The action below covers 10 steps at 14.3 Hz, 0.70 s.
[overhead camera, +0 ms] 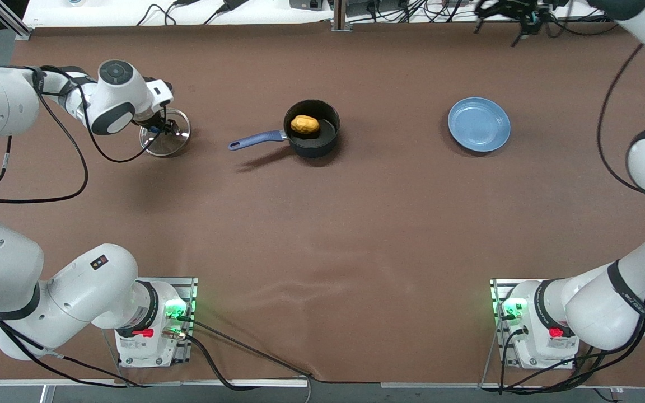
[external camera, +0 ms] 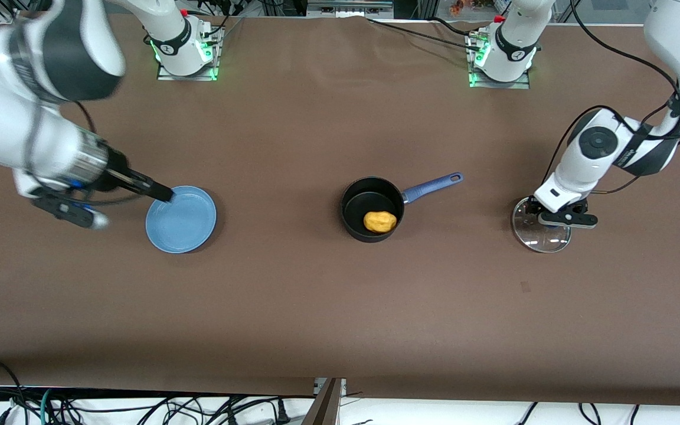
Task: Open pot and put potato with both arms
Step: 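Lower the lid onto the table with the left gripper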
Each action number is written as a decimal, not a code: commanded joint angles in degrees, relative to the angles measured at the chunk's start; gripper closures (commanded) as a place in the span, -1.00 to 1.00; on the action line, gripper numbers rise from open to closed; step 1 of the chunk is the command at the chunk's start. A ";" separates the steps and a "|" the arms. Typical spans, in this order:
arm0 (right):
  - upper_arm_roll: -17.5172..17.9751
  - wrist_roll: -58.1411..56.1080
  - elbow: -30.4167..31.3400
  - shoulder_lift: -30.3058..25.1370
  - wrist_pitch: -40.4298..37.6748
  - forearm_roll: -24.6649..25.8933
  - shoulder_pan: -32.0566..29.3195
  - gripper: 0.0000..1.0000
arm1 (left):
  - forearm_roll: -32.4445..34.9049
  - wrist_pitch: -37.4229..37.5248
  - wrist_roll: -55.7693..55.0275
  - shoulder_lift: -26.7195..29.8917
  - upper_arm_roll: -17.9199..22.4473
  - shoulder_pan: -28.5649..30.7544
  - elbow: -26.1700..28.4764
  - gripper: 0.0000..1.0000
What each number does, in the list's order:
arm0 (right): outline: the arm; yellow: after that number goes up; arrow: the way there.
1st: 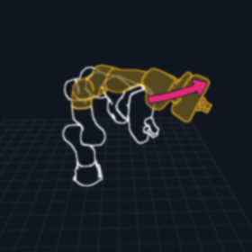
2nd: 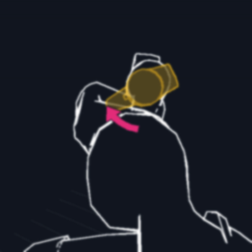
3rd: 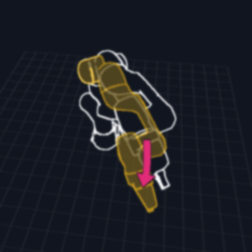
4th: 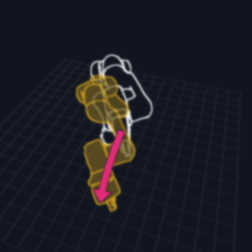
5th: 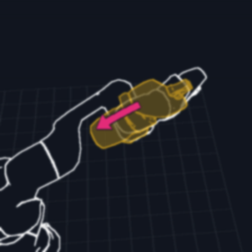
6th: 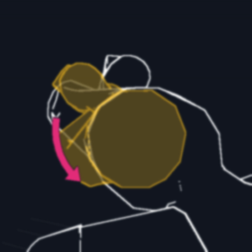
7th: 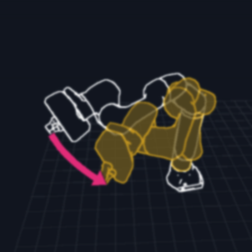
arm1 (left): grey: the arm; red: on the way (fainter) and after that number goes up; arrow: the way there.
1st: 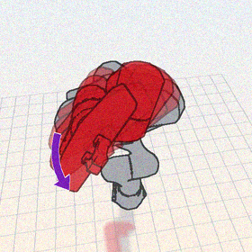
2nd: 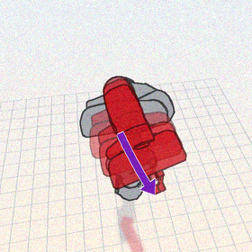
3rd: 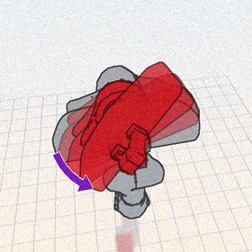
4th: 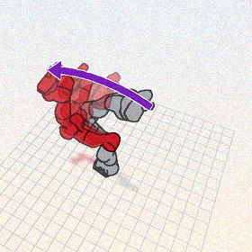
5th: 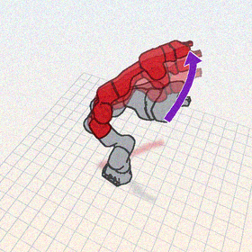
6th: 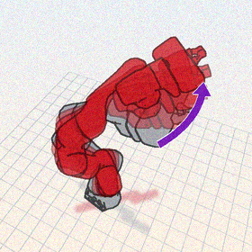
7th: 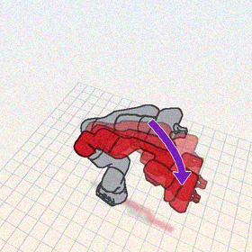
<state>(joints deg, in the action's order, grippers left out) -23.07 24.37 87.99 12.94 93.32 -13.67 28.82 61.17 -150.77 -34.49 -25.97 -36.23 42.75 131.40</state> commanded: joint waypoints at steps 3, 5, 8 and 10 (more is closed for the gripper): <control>2.31 -10.03 4.21 -7.74 -5.77 2.66 -6.91 -1.00 | 7.91 -0.14 -7.26 -2.07 -0.51 1.11 -0.79 -0.16; 9.67 -10.57 4.21 -9.77 -7.00 6.35 -13.40 -1.00 | 7.74 -0.14 -7.44 -2.07 -0.60 1.11 -1.41 -0.26; 20.39 -12.93 3.95 -10.57 -6.92 9.53 -23.33 -1.00 | 6.95 0.04 -7.44 -1.89 -0.86 1.11 -1.59 -0.32; 25.94 -16.09 3.86 -10.48 -6.48 9.98 -30.02 -1.00 | 3.10 0.21 -7.35 -1.55 -1.38 0.85 -1.67 -0.32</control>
<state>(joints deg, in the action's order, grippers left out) -2.67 12.03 90.37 3.61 86.33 -4.62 5.56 66.12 -150.76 -41.09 -26.83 -36.58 43.26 130.76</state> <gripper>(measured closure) 0.000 0.339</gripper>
